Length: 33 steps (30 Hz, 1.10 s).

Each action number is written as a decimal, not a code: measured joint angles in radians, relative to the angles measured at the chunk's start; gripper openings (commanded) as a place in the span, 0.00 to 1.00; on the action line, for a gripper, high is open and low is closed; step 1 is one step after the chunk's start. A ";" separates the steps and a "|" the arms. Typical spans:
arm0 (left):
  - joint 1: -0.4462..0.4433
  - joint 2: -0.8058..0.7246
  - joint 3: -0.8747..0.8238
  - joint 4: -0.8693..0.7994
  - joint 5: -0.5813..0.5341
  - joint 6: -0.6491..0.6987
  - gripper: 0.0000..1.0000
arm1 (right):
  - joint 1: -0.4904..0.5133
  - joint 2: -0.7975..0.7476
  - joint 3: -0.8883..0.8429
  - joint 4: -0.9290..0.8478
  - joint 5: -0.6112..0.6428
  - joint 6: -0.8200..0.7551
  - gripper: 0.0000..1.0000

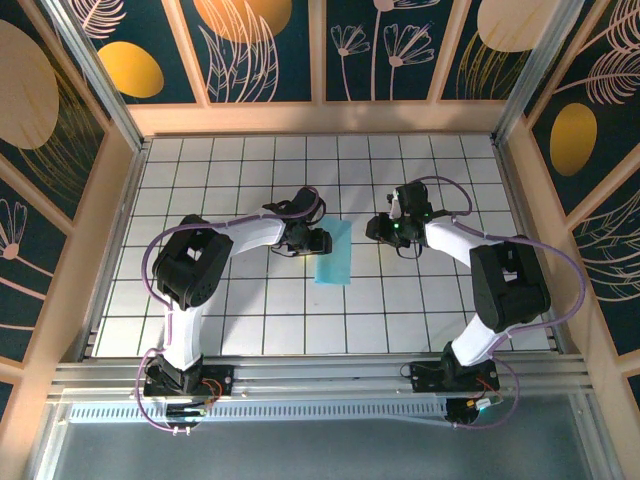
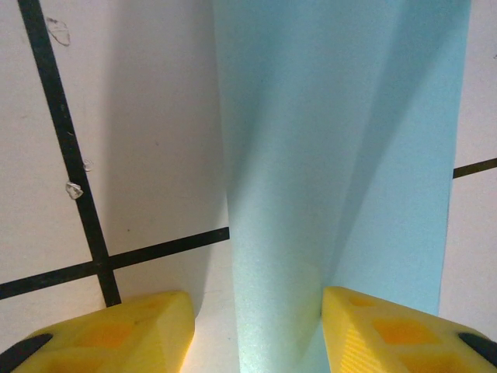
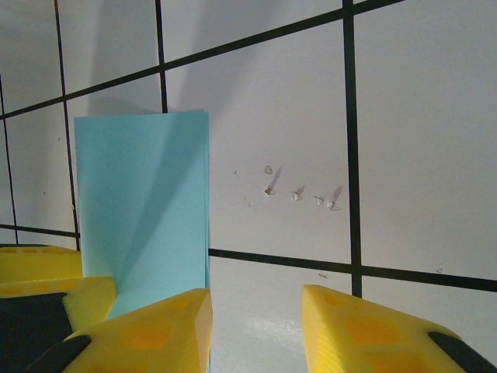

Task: Fold a paper plane with a square sheet of paper (fold left side to right side)
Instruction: First fold in half a square sheet of paper at the center of the table.

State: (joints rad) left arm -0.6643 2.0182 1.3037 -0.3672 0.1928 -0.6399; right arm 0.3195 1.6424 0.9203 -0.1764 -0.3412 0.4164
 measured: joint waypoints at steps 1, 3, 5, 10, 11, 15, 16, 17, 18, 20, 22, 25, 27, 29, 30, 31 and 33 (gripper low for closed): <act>0.000 0.001 0.000 -0.001 0.000 0.000 0.50 | 0.000 0.000 0.000 0.000 0.000 0.000 0.36; 0.000 0.001 0.000 -0.001 0.000 0.000 0.50 | 0.000 0.000 0.000 0.000 0.000 0.000 0.36; -0.001 0.001 0.000 -0.001 -0.001 0.000 0.50 | 0.000 0.000 0.000 0.000 0.000 0.000 0.36; -0.005 0.001 0.002 -0.003 -0.012 0.000 0.50 | 0.002 0.000 0.000 0.000 -0.001 0.000 0.36; -0.006 0.001 0.002 -0.004 -0.015 0.000 0.50 | 0.003 0.000 0.000 0.000 -0.001 0.000 0.36; -0.006 0.002 0.003 -0.004 -0.016 0.000 0.50 | 0.003 0.000 0.000 0.000 -0.001 0.000 0.36; -0.006 0.003 0.004 -0.005 -0.016 0.000 0.50 | 0.004 0.000 0.000 0.000 -0.001 0.000 0.36; -0.007 0.003 0.004 -0.005 -0.016 0.000 0.50 | 0.004 0.000 0.000 0.000 -0.002 0.000 0.36; -0.007 0.003 0.004 -0.005 -0.018 0.000 0.50 | 0.005 0.000 0.000 0.000 -0.002 0.000 0.36; -0.009 0.003 0.004 -0.005 -0.019 0.000 0.50 | 0.006 0.001 0.000 0.000 -0.004 0.000 0.36; -0.009 0.003 0.005 -0.007 -0.020 0.001 0.50 | 0.008 0.001 0.000 0.000 -0.005 0.000 0.36; -0.009 0.003 0.006 -0.008 -0.021 0.001 0.51 | 0.011 0.004 0.000 0.001 -0.008 0.000 0.36; -0.009 0.004 0.006 -0.008 -0.021 0.004 0.50 | 0.013 0.006 0.000 0.002 -0.009 0.000 0.36; -0.010 0.005 0.007 -0.009 -0.021 0.007 0.50 | 0.015 0.008 0.000 0.004 -0.011 0.000 0.36; -0.010 0.005 0.007 -0.009 -0.021 0.007 0.50 | 0.016 0.009 0.000 0.004 -0.013 0.000 0.36; -0.010 0.005 0.007 -0.009 -0.022 0.008 0.50 | 0.016 0.010 0.000 0.004 -0.016 0.000 0.36; -0.010 0.005 0.007 -0.009 -0.022 0.008 0.50 | 0.017 0.011 0.000 0.004 -0.019 0.000 0.36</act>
State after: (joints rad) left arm -0.6746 2.0228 1.3106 -0.3763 0.1707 -0.6319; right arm 0.3363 1.6531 0.9203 -0.1726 -0.3603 0.4168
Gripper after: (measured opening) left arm 0.503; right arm 0.359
